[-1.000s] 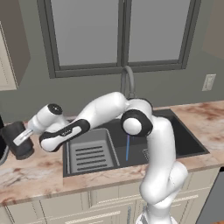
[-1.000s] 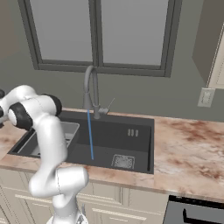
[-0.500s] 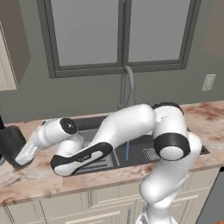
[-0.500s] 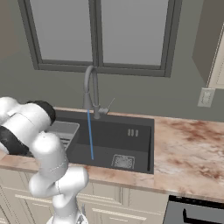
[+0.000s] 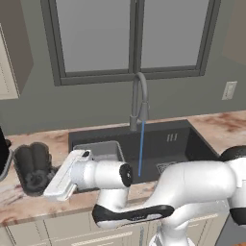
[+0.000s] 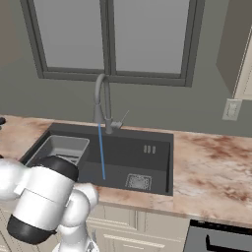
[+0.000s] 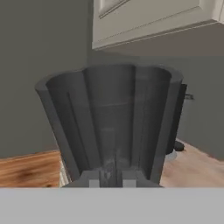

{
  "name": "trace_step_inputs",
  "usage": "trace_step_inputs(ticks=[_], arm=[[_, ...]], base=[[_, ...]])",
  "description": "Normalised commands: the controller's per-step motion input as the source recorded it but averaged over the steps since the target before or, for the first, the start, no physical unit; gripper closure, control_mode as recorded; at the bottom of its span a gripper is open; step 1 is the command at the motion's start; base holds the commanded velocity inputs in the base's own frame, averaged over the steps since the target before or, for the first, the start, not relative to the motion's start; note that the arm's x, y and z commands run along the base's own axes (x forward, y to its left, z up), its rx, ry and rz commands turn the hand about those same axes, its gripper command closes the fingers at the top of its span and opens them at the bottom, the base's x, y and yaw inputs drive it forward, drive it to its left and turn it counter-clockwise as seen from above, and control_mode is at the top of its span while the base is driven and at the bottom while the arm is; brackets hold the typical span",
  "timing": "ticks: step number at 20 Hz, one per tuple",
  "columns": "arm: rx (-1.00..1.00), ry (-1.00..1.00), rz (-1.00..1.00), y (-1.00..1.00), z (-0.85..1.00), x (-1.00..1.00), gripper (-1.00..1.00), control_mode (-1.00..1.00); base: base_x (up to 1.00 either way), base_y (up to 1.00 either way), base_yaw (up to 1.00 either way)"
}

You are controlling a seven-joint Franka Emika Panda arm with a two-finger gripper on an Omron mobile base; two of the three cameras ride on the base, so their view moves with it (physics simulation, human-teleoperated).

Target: Turn on the sink faucet and place the jug under the water for a few seconds to fill it up.

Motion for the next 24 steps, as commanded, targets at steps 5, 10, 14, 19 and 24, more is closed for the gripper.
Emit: trace_step_inputs(ticks=[5, 10, 14, 19, 24], arm=[[0.21, 0.10, 0.00, -1.00, 1.00, -0.07, 1.00, -1.00], [0.20, 0.20, -0.01, -1.00, 0.95, 0.00, 1.00, -1.00], [0.14, 0.24, 0.00, -1.00, 0.70, 0.00, 1.00, -1.00], [0.05, 0.20, 0.00, -1.00, 0.39, 0.01, 1.00, -1.00], [0.00, 0.04, 0.02, -1.00, 0.01, 0.01, 1.00, -1.00]], base=[[0.00, 0.00, 0.00], [0.00, 0.00, 0.00], [0.00, 0.00, 0.00], [0.00, 0.00, 0.00], [0.00, 0.00, 0.00]])
